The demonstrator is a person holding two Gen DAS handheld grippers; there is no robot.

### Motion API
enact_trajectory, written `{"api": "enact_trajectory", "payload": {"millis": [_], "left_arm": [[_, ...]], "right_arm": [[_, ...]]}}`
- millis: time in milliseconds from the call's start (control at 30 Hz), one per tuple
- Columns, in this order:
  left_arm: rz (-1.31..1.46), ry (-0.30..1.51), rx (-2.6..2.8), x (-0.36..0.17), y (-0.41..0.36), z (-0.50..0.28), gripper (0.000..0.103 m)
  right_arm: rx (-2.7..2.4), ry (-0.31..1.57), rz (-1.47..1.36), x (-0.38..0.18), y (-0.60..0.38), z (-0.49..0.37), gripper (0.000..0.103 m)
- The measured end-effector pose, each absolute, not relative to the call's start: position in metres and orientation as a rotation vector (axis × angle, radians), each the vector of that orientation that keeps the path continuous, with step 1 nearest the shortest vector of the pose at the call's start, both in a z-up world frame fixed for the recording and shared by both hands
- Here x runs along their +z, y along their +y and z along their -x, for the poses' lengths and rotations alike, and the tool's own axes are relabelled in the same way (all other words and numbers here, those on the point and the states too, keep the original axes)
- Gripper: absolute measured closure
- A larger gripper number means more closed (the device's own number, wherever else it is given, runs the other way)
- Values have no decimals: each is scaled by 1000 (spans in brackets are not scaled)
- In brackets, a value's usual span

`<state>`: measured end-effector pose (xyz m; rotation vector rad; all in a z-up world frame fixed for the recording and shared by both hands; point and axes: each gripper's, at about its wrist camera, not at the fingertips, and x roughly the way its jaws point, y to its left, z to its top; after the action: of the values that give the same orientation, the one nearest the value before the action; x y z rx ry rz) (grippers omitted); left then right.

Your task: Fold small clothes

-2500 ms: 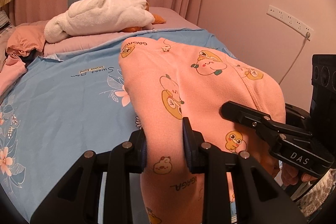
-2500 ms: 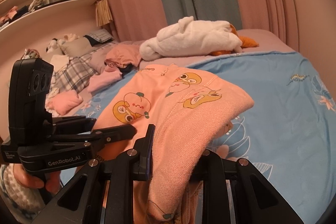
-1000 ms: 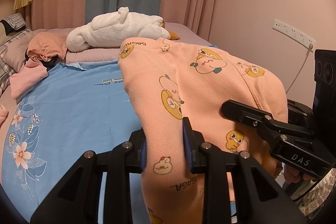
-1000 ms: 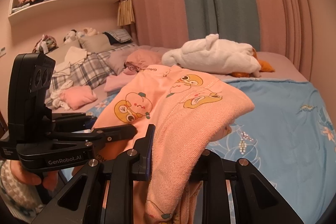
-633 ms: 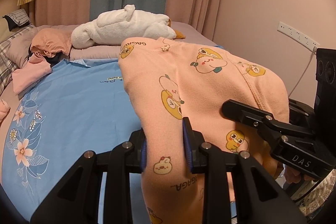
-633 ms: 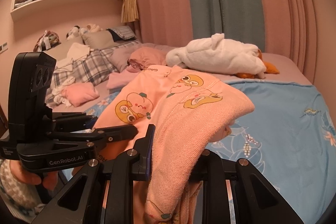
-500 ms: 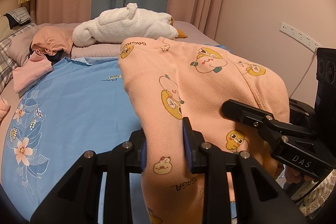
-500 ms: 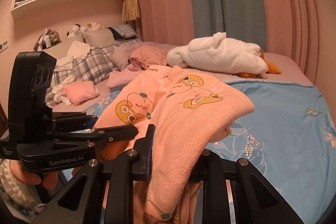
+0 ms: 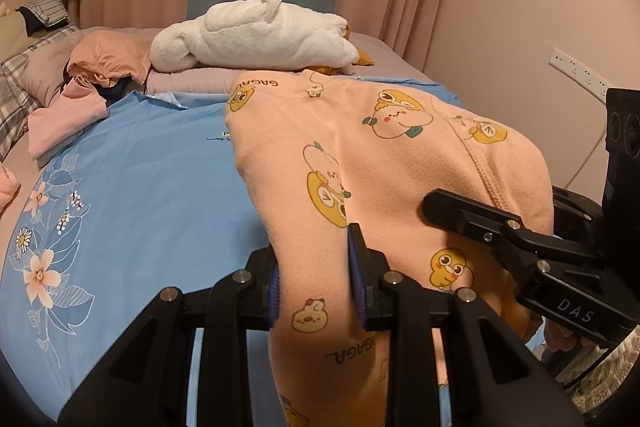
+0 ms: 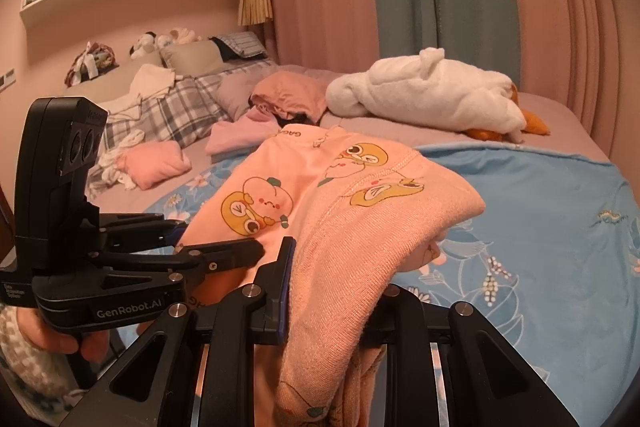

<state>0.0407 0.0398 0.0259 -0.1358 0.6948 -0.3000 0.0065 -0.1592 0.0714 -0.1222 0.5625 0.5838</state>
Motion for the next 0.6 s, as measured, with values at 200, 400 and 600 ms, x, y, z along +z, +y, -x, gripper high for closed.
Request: {"api": "enact_trajectory", "payload": {"millis": [200,400,600], "left_arm": [[145,705,-288,18,49,-50,75],[151,708,-284,13,57,-59,75],[153,720,-272,7,61,-66,75]], "right_arm": [[590,578,132,67,-150,-14,77],[597,585,139,64,-142,-20,77],[603,595,145,58,-135,-26,78]]}}
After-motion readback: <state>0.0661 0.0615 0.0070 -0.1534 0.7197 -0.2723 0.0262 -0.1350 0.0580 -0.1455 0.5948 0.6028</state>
